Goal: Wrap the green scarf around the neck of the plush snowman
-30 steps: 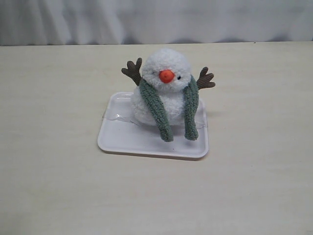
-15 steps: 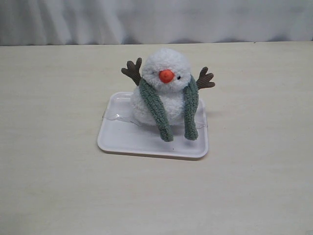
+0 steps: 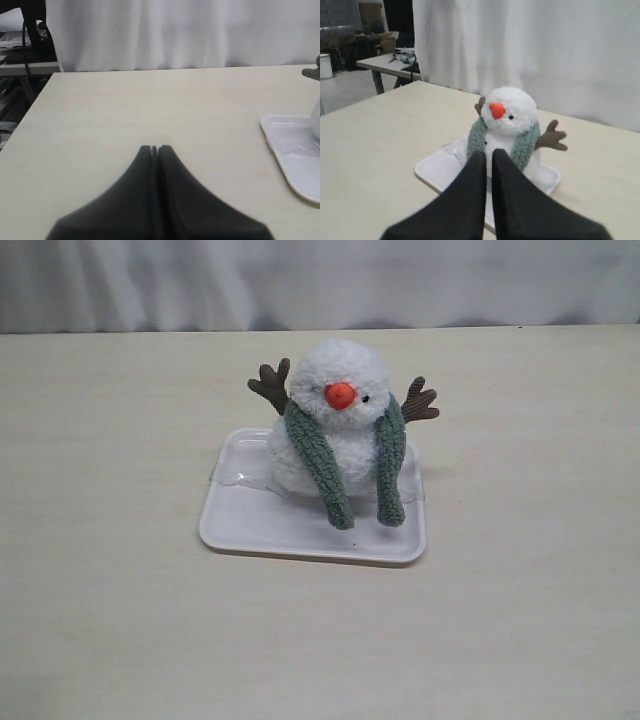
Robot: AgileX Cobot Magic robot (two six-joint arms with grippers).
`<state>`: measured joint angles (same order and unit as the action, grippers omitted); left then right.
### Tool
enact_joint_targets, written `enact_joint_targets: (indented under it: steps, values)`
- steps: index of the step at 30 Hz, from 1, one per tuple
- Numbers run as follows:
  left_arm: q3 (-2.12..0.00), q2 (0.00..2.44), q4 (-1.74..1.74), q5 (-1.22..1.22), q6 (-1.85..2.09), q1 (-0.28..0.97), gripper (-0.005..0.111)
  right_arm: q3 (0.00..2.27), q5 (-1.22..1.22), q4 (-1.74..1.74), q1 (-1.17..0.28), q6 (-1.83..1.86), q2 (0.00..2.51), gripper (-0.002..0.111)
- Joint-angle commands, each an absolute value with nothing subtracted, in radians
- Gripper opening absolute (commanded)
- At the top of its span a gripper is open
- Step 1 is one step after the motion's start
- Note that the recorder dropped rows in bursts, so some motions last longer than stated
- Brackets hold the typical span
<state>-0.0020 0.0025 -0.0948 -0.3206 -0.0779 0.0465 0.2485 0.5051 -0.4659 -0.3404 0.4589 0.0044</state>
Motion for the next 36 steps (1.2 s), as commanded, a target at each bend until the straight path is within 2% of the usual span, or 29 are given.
enact_joint_targets:
  steps: [1, 6, 13, 19, 24, 31, 36]
  values:
    - [0.000, 0.000, -0.094, -0.313, -0.075, 0.046, 0.000, 0.149, 0.503, -0.454, -0.236, 0.457, 0.000, 0.004]
    - [0.000, 0.000, -0.094, -0.313, -0.075, 0.046, 0.000, 0.067, 0.466, -0.463, -0.142, 0.455, 0.000, 0.004]
    - [0.000, 0.000, -0.094, -0.313, -0.075, 0.046, 0.000, 0.063, 0.445, -0.414, -0.142, 0.455, 0.000, 0.004]
    - [0.000, 0.000, -0.096, -0.313, -0.075, 0.046, 0.000, 0.039, 0.416, -0.052, -0.140, 0.455, 0.000, 0.004]
    - [0.000, 0.000, -0.096, -0.313, -0.075, 0.046, 0.000, 0.000, 0.283, -0.052, -0.136, 0.451, 0.000, 0.004]
    - [0.000, 0.000, -0.096, -0.313, -0.075, 0.046, 0.000, 0.000, 0.281, -0.023, -0.136, 0.457, 0.000, 0.004]
    - [0.000, 0.000, -0.096, -0.313, -0.075, 0.046, 0.000, 0.000, 0.281, -0.007, -0.136, 0.244, 0.000, 0.004]
